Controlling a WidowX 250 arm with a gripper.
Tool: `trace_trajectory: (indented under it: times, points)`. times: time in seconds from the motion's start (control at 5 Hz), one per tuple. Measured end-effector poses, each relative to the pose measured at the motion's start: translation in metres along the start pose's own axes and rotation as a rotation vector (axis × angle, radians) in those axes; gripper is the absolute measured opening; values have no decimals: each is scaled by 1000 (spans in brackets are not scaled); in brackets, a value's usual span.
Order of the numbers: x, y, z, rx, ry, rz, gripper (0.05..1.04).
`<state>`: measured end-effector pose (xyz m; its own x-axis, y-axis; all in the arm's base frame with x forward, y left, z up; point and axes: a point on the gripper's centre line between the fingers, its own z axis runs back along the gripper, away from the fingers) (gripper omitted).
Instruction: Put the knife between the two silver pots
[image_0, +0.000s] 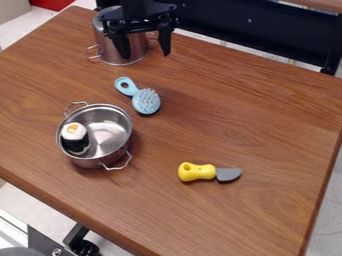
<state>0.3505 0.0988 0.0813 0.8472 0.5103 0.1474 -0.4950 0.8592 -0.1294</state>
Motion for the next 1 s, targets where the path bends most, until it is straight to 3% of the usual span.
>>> trace_trajectory:
  times: [0.2,0.4,0.6,1.0]
  points:
    - [-7,1,-12,4,35,-9,999]
    - [-18,-6,-13,-30,-4,-188,999]
    - [-21,-18,2,-87,-42,-383,999]
    - [-58,-49,10,-79,148,-879,999]
